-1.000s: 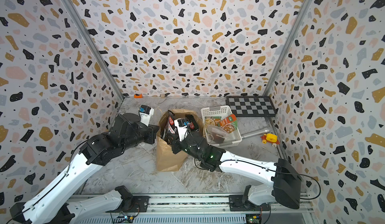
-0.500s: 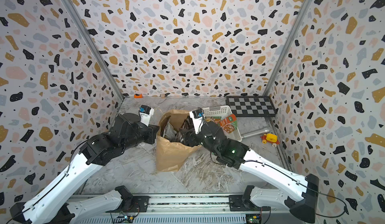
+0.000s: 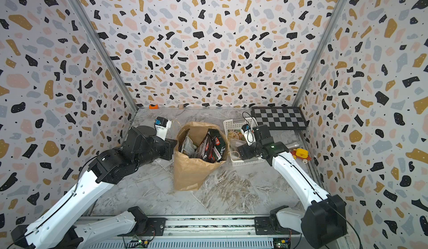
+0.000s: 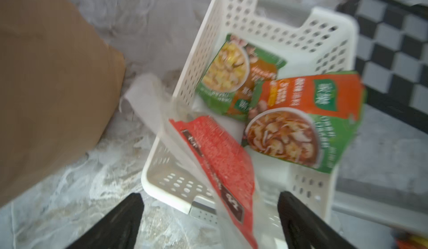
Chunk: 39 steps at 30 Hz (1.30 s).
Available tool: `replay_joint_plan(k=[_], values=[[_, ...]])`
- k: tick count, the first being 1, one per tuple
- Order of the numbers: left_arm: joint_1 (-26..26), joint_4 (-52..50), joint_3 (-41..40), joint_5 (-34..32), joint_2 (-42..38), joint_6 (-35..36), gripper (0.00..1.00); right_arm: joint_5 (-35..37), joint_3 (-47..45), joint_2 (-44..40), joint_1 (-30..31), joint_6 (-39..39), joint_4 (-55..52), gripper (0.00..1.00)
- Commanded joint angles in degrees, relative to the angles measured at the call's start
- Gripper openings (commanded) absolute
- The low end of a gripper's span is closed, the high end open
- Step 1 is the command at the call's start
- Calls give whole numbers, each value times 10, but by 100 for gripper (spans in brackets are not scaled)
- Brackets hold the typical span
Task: Place the condiment packets inside the bag
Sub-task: Pick up the condiment packet from the storage box, then place the condiment packet in the paper bag.
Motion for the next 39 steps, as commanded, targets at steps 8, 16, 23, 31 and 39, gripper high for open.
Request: replay_joint_plan(k=[8,16,23,31,39], values=[[-1,15,-5,-12,-7,17,0,-6,32,96,-16,-77,22,28],[-1,15,-7,-8,-2,16,0,62,32,-24,-16,-31,47,0],[-1,15,-5,-8,-4,14,0,58,163,-80,-16,106,-53,0],[-1,14,-5,-6,-7,14,0,-157,315,-60,42,210,-71,0],[-1,15,-4,-1,-6,12,0,-217,289,-30,152,380,152,0]])
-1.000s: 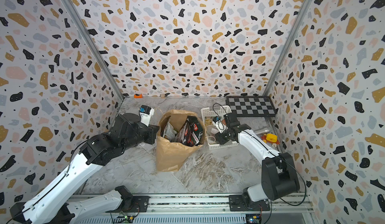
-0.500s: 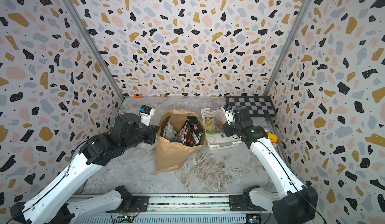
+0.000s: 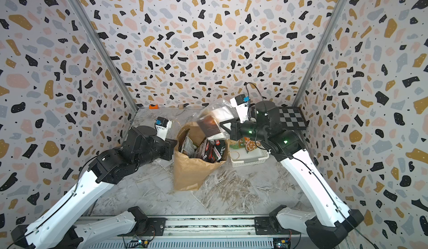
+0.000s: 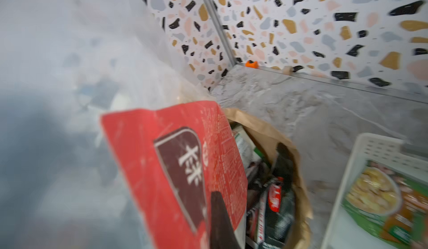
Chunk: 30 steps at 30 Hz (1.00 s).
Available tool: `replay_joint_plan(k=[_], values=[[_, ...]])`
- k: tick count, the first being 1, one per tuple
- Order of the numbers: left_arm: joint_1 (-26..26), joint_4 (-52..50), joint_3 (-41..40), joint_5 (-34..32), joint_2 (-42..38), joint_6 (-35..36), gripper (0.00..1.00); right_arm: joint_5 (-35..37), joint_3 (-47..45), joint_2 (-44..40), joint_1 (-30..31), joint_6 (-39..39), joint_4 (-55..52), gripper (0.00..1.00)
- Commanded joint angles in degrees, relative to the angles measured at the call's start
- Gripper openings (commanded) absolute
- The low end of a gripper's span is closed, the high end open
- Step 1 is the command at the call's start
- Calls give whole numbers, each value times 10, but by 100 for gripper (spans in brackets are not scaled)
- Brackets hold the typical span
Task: Place the condiment packets inside the bag
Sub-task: Place the condiment packet in the paper bag.
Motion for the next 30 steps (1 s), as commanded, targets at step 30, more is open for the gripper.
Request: replay_joint_plan(k=[30], values=[[-1,15,-3,-2,-3,4,0,146,-149,94,204,281,280,35]])
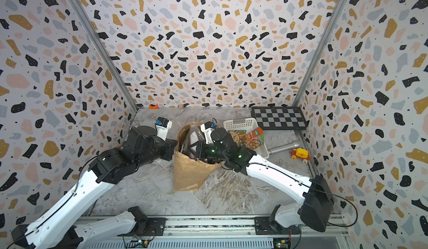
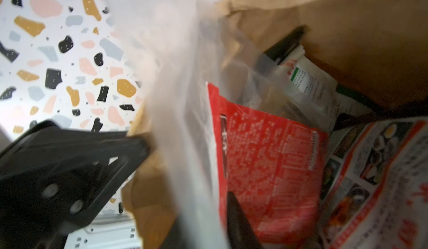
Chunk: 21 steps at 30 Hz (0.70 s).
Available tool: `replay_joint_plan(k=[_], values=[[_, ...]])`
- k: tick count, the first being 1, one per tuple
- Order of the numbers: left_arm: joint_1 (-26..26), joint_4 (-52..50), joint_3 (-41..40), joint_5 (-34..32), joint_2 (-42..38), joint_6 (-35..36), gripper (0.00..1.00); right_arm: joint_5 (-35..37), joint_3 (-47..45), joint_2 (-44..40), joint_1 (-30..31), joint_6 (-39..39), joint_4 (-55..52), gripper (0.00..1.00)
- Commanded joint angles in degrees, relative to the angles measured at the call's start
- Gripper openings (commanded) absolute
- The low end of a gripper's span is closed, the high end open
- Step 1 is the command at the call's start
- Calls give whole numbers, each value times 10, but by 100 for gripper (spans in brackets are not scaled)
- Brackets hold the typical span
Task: Place the condiment packets inside the bag
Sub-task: Place the condiment packet in the paper bag, then pick up the condiment packet from the storage box.
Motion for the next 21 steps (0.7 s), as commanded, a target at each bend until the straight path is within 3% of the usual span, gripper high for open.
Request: replay_joint_plan(k=[1,4,10,13,16,19,21], values=[[-1,15,-3,-3,-4,4,0,19,49,-14,-1,-32,-1,41],[-1,15,-4,-5,-7,4,0,69,63,-33,-7,-90,-71,58],[-1,14,-4,-5,-8,5,0,151,70,-100,-74,-227,-194,72],[-1,15,-4,-5,-9,5,0,157,52,-126,-173,-286,-228,78],[-1,15,-5,-4,-9,5,0,107,24,-119,-316,-317,-241,79],[-1,15,-5,-4,-8,5,0,69,10,-64,-444,-342,-241,81],[-1,15,-5,-5,-8,5,0,67,10,-23,-491,-357,-241,81]])
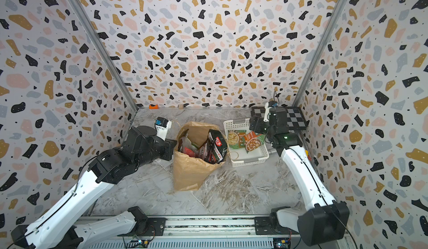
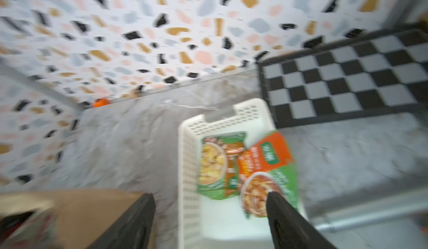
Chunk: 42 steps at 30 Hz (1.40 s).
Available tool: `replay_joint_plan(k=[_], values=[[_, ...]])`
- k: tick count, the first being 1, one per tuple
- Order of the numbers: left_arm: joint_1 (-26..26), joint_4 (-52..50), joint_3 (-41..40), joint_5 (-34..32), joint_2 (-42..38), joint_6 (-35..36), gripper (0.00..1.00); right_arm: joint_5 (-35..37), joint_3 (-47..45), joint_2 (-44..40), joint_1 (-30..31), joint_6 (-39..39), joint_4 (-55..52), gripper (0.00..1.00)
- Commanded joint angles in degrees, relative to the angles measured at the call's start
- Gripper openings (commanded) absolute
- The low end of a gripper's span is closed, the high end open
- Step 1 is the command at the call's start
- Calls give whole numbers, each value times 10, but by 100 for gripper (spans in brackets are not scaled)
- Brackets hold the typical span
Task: Place the condiment packets inside the bag
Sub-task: Pick up the condiment packet from the storage box.
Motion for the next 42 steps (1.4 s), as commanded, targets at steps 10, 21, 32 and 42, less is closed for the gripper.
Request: replay_joint_plan(k=[10,21,32,42], values=[[-1,16,-6,-10,-4,7,0,-131,-25,183,-87,-90,24,69],[-1,16,-6,-9,-3,6,0,-158,-23,181,-87,-87,33,16],[-1,17,-6,-6,2,7,0,-285,-52,143,-78,-56,80,0],[-1,16,-4,-2,5,5,0,-250,-53,200,-33,-58,79,39]])
